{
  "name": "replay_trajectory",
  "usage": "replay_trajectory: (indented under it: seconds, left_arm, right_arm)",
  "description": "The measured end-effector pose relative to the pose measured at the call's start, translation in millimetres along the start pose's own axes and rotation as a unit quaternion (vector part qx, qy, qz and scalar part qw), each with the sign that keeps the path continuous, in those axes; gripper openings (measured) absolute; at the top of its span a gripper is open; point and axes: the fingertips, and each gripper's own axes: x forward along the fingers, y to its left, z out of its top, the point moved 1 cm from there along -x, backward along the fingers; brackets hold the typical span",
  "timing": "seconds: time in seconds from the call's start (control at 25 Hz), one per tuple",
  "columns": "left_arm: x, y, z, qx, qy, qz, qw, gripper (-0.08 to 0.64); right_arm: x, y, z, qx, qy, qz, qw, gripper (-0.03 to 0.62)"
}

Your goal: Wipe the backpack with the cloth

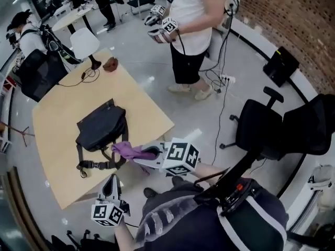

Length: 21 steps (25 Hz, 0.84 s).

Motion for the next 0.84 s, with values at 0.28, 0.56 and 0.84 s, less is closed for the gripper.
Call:
replay_trajectory:
  seconds: [0.28,0.56,0.84]
  left_arm:
    - [-45,-14,-2,0.026,0.004,-0.003,0.9997,0.009]
    - [-143,-9,-30,0.025,-0.001,-0.023,0.9994,0.008]
    - [-254,0,-82,-0.028,-0.004,-0.03,0.9991,0.009]
  right_arm:
    - [7,47,6,0.014,-0.016,0.021,1.0,0.029]
    - [48,136,-9,0.026,-0.018,0.025,0.999,0.029]
    - [77,231,-39,0.051,0.0,0.023,0.998,0.029]
